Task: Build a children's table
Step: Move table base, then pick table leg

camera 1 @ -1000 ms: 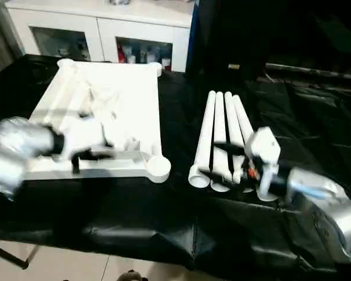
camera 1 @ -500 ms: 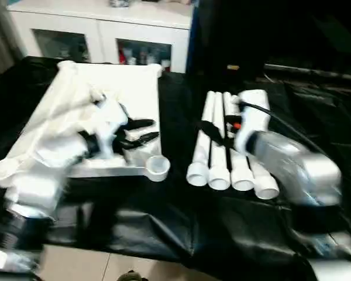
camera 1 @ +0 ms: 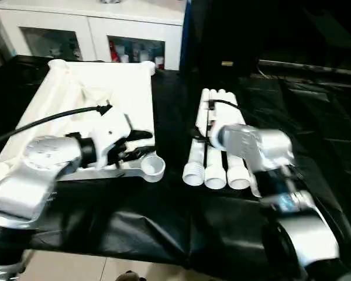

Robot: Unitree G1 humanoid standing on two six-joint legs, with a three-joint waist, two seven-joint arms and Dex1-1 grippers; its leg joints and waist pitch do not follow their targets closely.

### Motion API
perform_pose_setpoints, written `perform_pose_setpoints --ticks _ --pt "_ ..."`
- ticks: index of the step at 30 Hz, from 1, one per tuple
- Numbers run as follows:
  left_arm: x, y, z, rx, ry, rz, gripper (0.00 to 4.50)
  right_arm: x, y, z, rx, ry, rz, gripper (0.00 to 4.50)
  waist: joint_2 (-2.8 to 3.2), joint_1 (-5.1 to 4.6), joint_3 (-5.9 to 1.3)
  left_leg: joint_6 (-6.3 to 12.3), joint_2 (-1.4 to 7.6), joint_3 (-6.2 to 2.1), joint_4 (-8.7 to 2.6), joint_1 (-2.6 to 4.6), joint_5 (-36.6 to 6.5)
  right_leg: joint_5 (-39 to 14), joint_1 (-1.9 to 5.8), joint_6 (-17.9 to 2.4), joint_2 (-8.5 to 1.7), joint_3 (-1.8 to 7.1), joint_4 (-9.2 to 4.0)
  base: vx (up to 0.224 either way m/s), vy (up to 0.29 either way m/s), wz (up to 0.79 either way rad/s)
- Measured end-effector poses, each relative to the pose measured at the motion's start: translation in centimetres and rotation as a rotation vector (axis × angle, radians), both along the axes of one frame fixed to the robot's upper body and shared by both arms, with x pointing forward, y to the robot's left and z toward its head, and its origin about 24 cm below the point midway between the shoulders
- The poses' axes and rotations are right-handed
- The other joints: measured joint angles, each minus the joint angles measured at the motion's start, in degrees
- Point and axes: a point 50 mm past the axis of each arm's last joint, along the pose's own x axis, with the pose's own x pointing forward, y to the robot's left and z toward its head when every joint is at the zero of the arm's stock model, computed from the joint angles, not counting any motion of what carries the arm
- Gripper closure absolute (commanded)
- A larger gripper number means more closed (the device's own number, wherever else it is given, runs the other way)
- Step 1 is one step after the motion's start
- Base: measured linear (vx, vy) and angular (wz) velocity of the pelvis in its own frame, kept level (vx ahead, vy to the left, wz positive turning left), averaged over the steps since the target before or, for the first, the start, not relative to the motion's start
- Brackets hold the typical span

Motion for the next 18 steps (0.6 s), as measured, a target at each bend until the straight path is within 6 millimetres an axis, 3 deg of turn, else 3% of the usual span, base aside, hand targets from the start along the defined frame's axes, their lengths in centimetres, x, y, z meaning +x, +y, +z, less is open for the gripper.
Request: perform_pose_setpoints --ticks 10,18 --pt "-0.6 0.7 0.2 0.059 0.026 -0.008 2.86 0.2 0.8 -0.9 -0.019 0.058 -0.005 0.08 -0.43 -0.08 0.97 -0.08 0.00 0.07 -0.22 -0.22 0.05 0.02 -0.36 -0.06 0.00 0.02 -0.01 0.000 0.000 0.00" --pt "-1.5 0.5 -0.4 0.077 0.077 -0.037 2.86 0.4 0.9 -1.5 -0.024 0.059 -0.014 0.08 -0.38 -0.39 1.02 -0.09 0.00 0.11 -0.41 -0.20 0.05 -0.16 -0.42 -0.15 0.01 0.03 -0.03 0.000 0.000 0.00"
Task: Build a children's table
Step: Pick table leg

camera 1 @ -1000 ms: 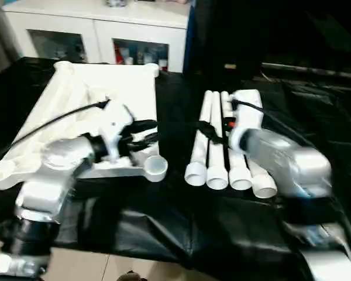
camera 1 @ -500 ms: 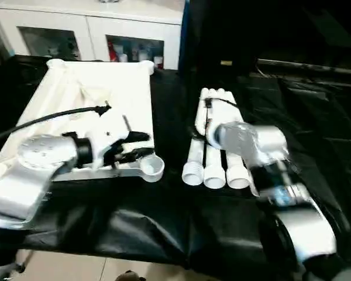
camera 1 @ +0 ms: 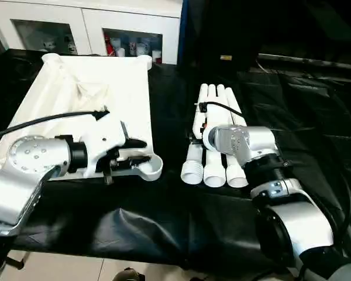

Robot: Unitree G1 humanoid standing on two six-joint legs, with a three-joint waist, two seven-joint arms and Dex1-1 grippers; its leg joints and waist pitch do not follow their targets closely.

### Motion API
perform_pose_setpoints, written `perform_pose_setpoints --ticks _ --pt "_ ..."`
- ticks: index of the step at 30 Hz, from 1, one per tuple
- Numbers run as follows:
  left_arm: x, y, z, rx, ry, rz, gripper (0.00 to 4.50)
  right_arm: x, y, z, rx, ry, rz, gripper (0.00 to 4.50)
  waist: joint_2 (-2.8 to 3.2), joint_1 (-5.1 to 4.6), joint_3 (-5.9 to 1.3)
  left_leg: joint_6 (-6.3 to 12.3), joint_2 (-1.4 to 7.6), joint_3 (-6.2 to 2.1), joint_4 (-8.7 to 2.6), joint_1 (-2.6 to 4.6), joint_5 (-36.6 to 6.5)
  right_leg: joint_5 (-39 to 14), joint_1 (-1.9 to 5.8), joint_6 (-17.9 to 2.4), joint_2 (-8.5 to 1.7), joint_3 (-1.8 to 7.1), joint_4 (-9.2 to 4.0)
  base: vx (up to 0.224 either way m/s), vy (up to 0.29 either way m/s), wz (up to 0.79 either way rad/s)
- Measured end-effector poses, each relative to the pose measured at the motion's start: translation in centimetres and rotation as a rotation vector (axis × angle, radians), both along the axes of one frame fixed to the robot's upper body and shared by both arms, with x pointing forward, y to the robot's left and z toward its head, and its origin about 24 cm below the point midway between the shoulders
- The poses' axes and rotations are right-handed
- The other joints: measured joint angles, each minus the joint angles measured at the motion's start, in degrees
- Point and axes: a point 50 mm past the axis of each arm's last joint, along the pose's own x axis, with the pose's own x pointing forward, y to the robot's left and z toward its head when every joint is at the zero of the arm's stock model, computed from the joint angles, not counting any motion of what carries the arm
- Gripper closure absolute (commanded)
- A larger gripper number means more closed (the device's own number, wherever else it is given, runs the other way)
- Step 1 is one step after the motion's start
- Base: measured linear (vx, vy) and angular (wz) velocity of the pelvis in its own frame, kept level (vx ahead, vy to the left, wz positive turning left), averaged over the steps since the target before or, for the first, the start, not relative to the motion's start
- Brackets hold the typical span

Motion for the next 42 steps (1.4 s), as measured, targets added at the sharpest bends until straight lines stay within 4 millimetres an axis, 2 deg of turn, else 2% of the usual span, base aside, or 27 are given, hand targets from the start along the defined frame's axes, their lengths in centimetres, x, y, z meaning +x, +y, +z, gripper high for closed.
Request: perform_pose_setpoints --ticks 12,23,24,28,29,32,38,42 --pt "-0.6 -0.5 -0.3 0.016 0.023 -0.022 2.86 -0.2 0.6 -1.0 0.017 0.040 0.030 0.08 -0.20 -0.13 0.14 0.00 0.00 0.00 -0.01 0.00 0.00 -0.01 0.00 0.00 0.00 0.00 0.00 0.000 0.000 0.00" --pt "-0.9 -0.5 -0.3 0.025 0.027 -0.023 2.86 -0.6 0.9 -2.3 -0.020 0.111 0.072 0.08 -0.47 -0.84 0.30 0.00 0.00 0.01 -0.01 -0.02 0.00 -0.02 -0.01 0.01 0.00 0.00 -0.03 0.000 0.000 0.00" --pt "-0.9 -0.5 -0.3 0.025 0.028 -0.023 2.86 -0.6 0.9 -2.3 -0.023 0.111 0.073 0.32 -0.49 -0.89 0.32 0.00 0.00 0.01 -0.01 -0.02 0.00 -0.02 -0.01 0.01 0.00 0.00 -0.03 0.000 0.000 0.00" --pt "-1.0 -0.5 -0.4 0.026 0.036 -0.022 2.86 -0.5 0.9 -2.3 -0.036 0.118 0.073 0.59 -0.53 -0.95 0.34 0.00 0.00 0.01 -0.01 -0.02 0.00 -0.03 -0.01 0.02 0.00 0.00 -0.03 0.000 0.000 0.00" --pt "-1.0 -0.4 -0.4 0.026 0.038 -0.022 2.86 -0.5 0.9 -2.3 -0.036 0.119 0.072 0.83 -0.54 -0.96 0.34 0.00 0.00 0.00 -0.01 -0.02 0.00 -0.03 -0.01 0.02 0.00 0.00 -0.03 0.000 0.000 0.00" --pt "-1.0 -0.4 -0.4 0.025 0.040 -0.023 2.86 -0.5 0.8 -2.4 -0.036 0.126 0.067 0.92 -0.54 -0.98 0.34 0.00 0.00 0.01 -0.02 -0.02 0.00 -0.04 -0.01 0.02 0.00 0.01 -0.04 0.000 0.000 0.00" --pt "-1.0 -0.4 -0.4 0.030 0.040 -0.022 2.86 -0.4 0.7 -2.4 -0.028 0.131 0.052 1.50 -0.54 -1.05 0.34 0.00 0.00 0.01 -0.03 -0.02 0.00 -0.04 -0.02 0.02 0.00 0.01 -0.04 0.000 0.000 0.00" --pt "-1.0 -0.3 -0.4 0.032 0.041 -0.022 2.86 -0.4 0.5 -2.4 -0.024 0.136 0.043 1.70 -0.54 -1.08 0.34 0.00 0.00 0.01 -0.04 -0.02 0.00 -0.05 -0.02 0.03 0.00 0.01 -0.05 0.000 0.000 0.00"
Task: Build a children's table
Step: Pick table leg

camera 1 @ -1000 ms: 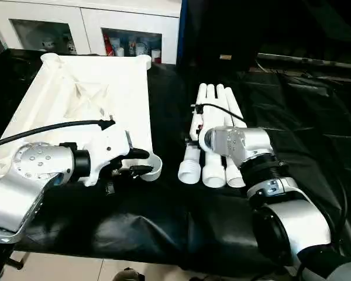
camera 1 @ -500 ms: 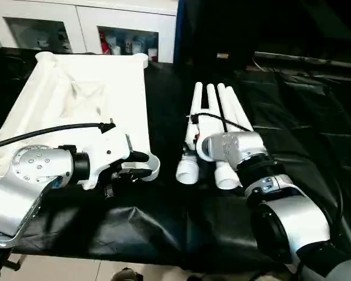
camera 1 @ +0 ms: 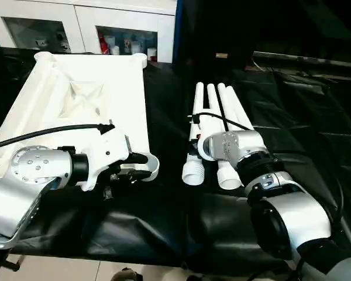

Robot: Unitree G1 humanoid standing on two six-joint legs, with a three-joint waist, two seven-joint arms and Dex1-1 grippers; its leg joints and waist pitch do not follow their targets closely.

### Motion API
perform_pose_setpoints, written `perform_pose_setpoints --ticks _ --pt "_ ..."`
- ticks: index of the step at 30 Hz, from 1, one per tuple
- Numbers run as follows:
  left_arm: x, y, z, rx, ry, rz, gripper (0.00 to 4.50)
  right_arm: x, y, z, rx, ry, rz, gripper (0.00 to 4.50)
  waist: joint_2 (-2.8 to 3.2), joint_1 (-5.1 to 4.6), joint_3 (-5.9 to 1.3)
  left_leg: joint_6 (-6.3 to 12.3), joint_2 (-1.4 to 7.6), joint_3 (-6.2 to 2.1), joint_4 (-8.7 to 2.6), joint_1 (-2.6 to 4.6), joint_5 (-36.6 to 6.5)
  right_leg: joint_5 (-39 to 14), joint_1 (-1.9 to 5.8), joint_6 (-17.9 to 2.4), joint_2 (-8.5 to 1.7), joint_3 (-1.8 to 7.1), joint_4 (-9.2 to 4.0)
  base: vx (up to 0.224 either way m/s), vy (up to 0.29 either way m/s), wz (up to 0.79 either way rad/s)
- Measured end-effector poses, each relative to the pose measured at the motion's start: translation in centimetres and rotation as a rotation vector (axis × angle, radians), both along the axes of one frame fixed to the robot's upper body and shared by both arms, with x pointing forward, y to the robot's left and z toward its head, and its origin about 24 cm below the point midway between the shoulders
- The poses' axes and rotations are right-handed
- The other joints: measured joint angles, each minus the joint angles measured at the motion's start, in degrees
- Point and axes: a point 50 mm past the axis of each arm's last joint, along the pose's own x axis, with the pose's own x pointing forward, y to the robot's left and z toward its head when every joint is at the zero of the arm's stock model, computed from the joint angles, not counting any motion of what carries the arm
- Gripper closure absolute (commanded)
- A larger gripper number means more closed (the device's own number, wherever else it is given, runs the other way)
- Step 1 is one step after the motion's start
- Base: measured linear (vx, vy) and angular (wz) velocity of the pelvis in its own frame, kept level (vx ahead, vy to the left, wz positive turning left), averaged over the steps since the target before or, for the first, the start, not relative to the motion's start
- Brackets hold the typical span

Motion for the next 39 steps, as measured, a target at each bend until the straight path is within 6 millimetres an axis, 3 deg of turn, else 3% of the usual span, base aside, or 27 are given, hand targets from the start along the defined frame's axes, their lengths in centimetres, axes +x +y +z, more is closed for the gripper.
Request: perform_pose_setpoints --ticks 6,10,24,28,31,34,36,39 --pt "0.0 0.1 0.0 0.003 -0.001 0.000 2.86 0.1 -0.1 0.0 0.013 0.004 -0.019 2.35 0.00 -0.05 0.00 0.00 0.00 0.00 -0.02 0.00 0.00 -0.02 0.00 0.01 0.00 0.00 -0.01 0.000 0.000 0.00" --pt "0.0 0.1 0.0 0.005 -0.001 0.001 2.86 0.1 -0.1 0.0 0.016 0.004 -0.019 2.54 0.00 -0.06 0.00 0.00 0.00 0.00 -0.04 0.01 0.00 -0.02 0.00 0.00 0.00 0.00 -0.01 0.000 0.000 0.00" --pt "0.7 0.5 1.2 -0.031 -0.072 0.097 2.86 0.2 -0.2 0.9 0.150 -0.002 -0.052 2.64 0.01 0.01 0.00 0.00 0.00 0.00 -0.07 -0.09 0.00 -0.01 -0.08 -0.02 0.00 0.00 0.01 0.000 0.000 0.00" --pt "1.9 0.1 2.6 -0.165 -0.146 0.190 2.86 0.4 -0.5 3.7 0.266 -0.182 -0.012 2.64 -0.13 0.49 -0.05 -0.12 0.02 0.03 -0.07 -0.19 0.10 -0.03 -0.10 -0.01 0.00 -0.01 -0.01 0.000 0.000 0.00" --pt "3.2 -1.0 4.1 -0.354 -0.191 0.269 2.86 -0.3 -1.5 6.1 0.383 -0.313 0.028 2.64 -0.28 1.57 -0.12 -0.09 0.11 0.14 -0.06 -0.23 0.21 -0.03 -0.06 -0.01 0.00 -0.02 -0.09 0.000 0.000 0.00" --pt "4.0 -2.3 5.2 -0.498 -0.207 0.310 2.86 -1.4 -2.5 7.5 0.475 -0.402 0.079 2.64 -0.36 1.88 -0.18 -0.06 0.14 0.20 -0.07 -0.19 0.22 -0.03 -0.03 -0.01 0.00 -0.02 -0.08 0.000 0.000 0.00" --pt "5.4 -3.8 5.6 -0.671 -0.149 0.390 2.86 -3.2 -3.7 8.0 0.638 -0.481 0.144 2.65 -0.38 3.09 -0.19 0.00 0.25 0.29 -0.01 -0.20 0.22 -0.03 0.03 -0.01 0.00 -0.05 -0.09 0.000 0.000 0.00" --pt "7.0 -5.0 5.5 -0.771 -0.049 0.500 2.69 -5.1 -3.9 9.0 0.778 -0.537 0.258 2.65 -0.39 3.17 -0.20 0.13 0.27 0.32 0.05 -0.18 0.30 0.08 0.03 -0.04 0.00 -0.07 -0.07 0.000 0.000 0.00"
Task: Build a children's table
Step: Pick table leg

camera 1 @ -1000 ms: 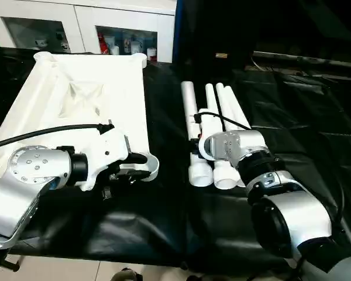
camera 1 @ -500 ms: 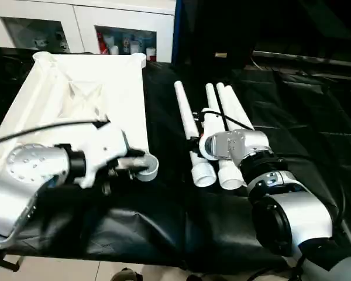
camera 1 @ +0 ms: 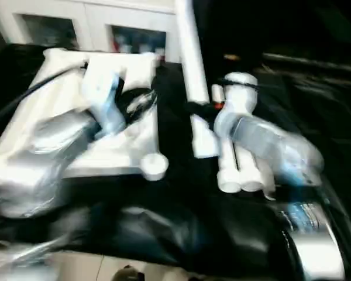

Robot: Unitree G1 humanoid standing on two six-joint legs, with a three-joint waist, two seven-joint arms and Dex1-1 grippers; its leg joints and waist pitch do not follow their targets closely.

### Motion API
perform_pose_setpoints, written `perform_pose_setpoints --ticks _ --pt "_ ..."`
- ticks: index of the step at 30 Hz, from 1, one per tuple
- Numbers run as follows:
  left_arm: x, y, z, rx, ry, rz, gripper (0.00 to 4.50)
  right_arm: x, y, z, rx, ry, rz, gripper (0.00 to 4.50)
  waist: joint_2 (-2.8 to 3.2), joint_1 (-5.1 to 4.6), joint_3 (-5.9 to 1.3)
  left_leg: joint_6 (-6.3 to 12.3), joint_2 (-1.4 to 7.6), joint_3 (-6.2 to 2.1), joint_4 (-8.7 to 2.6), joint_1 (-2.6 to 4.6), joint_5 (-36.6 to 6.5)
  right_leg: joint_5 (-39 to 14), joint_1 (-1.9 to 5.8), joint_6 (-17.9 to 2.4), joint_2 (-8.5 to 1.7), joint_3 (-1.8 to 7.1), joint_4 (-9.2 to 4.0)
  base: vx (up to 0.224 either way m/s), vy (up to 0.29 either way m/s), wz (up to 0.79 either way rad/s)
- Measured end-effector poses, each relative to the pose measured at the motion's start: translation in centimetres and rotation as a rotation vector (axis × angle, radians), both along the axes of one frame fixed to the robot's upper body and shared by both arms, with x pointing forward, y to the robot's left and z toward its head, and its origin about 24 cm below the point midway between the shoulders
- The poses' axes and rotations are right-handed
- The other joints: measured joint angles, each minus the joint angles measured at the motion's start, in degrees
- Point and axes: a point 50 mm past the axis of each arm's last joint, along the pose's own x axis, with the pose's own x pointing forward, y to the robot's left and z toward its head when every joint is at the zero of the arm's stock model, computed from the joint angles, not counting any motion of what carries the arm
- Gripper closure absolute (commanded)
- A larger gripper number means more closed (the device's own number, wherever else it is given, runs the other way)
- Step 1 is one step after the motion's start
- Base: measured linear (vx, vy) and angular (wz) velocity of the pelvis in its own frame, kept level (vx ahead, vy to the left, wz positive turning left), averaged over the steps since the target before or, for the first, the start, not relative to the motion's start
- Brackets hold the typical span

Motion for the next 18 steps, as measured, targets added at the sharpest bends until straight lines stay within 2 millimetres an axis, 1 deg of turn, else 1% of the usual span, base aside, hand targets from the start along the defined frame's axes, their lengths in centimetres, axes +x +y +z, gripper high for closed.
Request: perform_pose_setpoints --ticks 2,3,5,6,7,10,11,13,16,17,18 --pt "1.3 -0.5 0.5 -0.156 0.069 0.046 2.52 -1.4 -1.0 0.6 0.020 -0.051 0.040 2.65 -0.04 0.28 -0.03 0.00 0.01 -0.01 0.01 0.00 0.03 0.05 0.04 0.02 0.00 -0.04 -0.03 0.000 0.000 0.00" --pt "1.7 -0.6 0.9 -0.220 0.090 0.054 2.52 -2.0 -1.4 0.6 0.025 -0.065 0.052 2.65 -0.04 0.40 -0.03 0.00 0.01 -0.01 0.02 0.00 0.03 0.07 0.06 0.03 0.00 -0.04 -0.05 0.000 0.000 0.00" --pt "2.0 -0.6 1.9 -0.306 0.097 0.043 2.47 -2.9 -2.0 0.6 0.031 -0.080 0.070 2.65 -0.03 0.33 -0.04 0.01 0.01 -0.01 0.02 0.05 0.03 0.11 0.09 0.06 0.00 -0.05 -0.07 0.000 0.000 0.00" --pt "2.0 -1.0 2.1 -0.338 0.102 0.020 2.26 -3.1 -2.2 0.6 0.029 -0.082 0.071 2.65 -0.02 0.36 -0.05 0.01 0.01 -0.01 0.02 0.04 0.04 0.12 0.08 0.07 0.00 -0.06 -0.07 0.000 0.000 0.00" --pt "1.9 -1.3 2.3 -0.360 0.105 -0.001 2.16 -3.3 -2.3 0.6 0.027 -0.085 0.073 2.65 -0.02 0.45 -0.05 0.01 0.01 -0.02 0.02 0.04 0.04 0.12 0.09 0.07 0.00 -0.07 -0.07 0.000 0.000 0.00" --pt "1.6 -2.9 2.3 -0.414 0.147 -0.087 2.12 -3.8 -2.2 0.8 0.027 -0.104 0.086 2.65 -0.02 1.05 -0.05 0.15 0.02 -0.03 0.03 -0.02 0.14 0.13 0.08 0.07 0.00 -0.11 -0.12 0.000 0.000 0.00" --pt "1.5 -3.5 2.3 -0.425 0.164 -0.117 2.00 -4.1 -2.1 0.8 0.025 -0.111 0.088 2.65 -0.01 1.31 -0.05 0.22 0.02 -0.03 0.03 -0.02 0.18 0.14 0.09 0.08 0.00 -0.12 -0.15 0.000 0.000 0.00" --pt "1.4 -3.6 2.2 -0.433 0.181 -0.131 1.74 -4.3 -2.2 0.7 0.025 -0.111 0.088 2.65 -0.01 1.41 -0.05 0.25 0.02 -0.03 0.03 -0.06 0.19 0.16 0.09 0.11 0.00 -0.12 -0.20 0.000 0.000 0.00" --pt "1.2 -3.8 2.1 -0.444 0.214 -0.148 1.66 -4.6 -2.3 0.7 0.010 -0.120 0.089 2.65 -0.01 1.67 -0.05 0.26 0.03 -0.08 0.03 -0.20 0.21 0.25 0.08 0.11 0.00 -0.20 -0.34 0.000 0.000 0.00" --pt "1.0 -3.9 2.2 -0.449 0.216 -0.157 1.56 -4.7 -2.2 0.9 -0.016 -0.130 0.096 2.65 -0.01 1.77 -0.05 0.36 0.05 -0.09 0.03 -0.29 0.27 0.31 0.08 0.13 0.00 -0.25 -0.44 0.000 0.000 0.00" --pt "0.8 -4.0 2.3 -0.454 0.218 -0.164 1.35 -4.8 -2.3 1.0 -0.039 -0.137 0.097 2.65 -0.02 1.82 -0.06 0.42 0.05 -0.09 0.03 -0.33 0.29 0.33 0.08 0.13 0.00 -0.26 -0.48 0.000 0.000 0.00"
